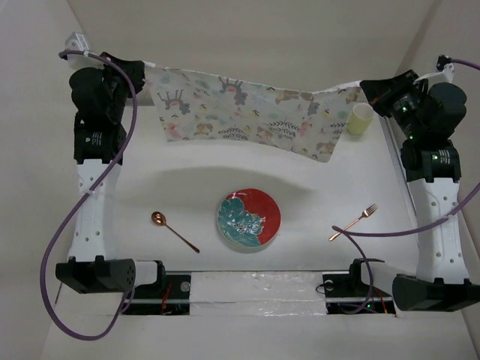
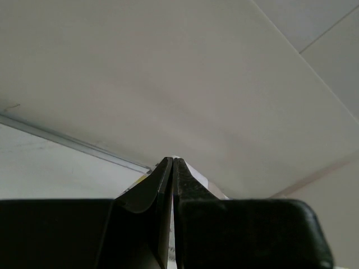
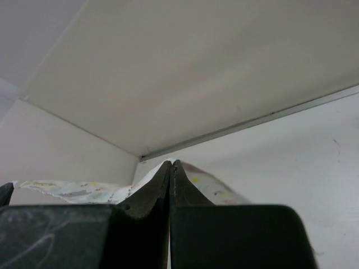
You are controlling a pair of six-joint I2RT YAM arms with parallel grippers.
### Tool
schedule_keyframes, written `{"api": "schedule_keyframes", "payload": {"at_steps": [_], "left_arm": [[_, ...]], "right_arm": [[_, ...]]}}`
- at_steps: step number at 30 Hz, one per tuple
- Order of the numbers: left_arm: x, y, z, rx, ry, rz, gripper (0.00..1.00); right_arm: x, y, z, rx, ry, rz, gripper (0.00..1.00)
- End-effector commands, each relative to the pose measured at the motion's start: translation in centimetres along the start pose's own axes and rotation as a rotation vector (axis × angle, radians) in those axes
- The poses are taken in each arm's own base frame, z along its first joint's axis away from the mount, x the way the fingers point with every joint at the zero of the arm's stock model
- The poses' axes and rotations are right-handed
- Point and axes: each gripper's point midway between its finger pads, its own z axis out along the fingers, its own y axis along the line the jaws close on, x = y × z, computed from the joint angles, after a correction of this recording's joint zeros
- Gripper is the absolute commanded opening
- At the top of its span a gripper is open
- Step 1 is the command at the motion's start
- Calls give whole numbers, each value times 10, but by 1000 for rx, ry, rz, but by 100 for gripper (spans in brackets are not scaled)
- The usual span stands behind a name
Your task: Set the dinner table for one person
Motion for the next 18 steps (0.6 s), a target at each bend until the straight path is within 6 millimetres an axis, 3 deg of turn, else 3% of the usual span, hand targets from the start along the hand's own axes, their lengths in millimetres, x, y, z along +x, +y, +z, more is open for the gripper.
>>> {"api": "schedule_keyframes", "payload": {"at_steps": [1, 5, 6, 9, 11, 12, 13, 14, 15, 16, 18], "left_arm": [[30, 27, 28, -68, 86, -4, 0], [37, 35, 54, -85, 102, 0, 0], [39, 37, 59, -93, 105, 0, 0], [46, 45, 80, -108, 122, 5, 0], [46, 46, 95, -113, 126, 7, 0], [47, 47, 101, -115, 133, 6, 0], [44, 44, 104, -111, 132, 3, 0], [27, 35, 109, -92, 108, -1, 0], [33, 38, 112, -95, 121, -2, 0], [28, 32, 113, -82, 114, -8, 0], [15, 24, 112, -53, 94, -16, 0]], "right_arm": [[29, -43, 29, 126, 104, 17, 0], [17, -45, 56, 116, 86, 18, 0], [25, -57, 72, 137, 109, 28, 0], [19, -54, 94, 111, 106, 36, 0], [25, -65, 114, 125, 133, 54, 0], [12, -52, 119, 96, 112, 45, 0], [15, -57, 128, 104, 124, 53, 0], [10, -51, 132, 90, 127, 51, 0], [9, -51, 132, 90, 127, 51, 0], [-4, -38, 132, 64, 101, 41, 0], [-9, -33, 131, 54, 98, 38, 0]]}}
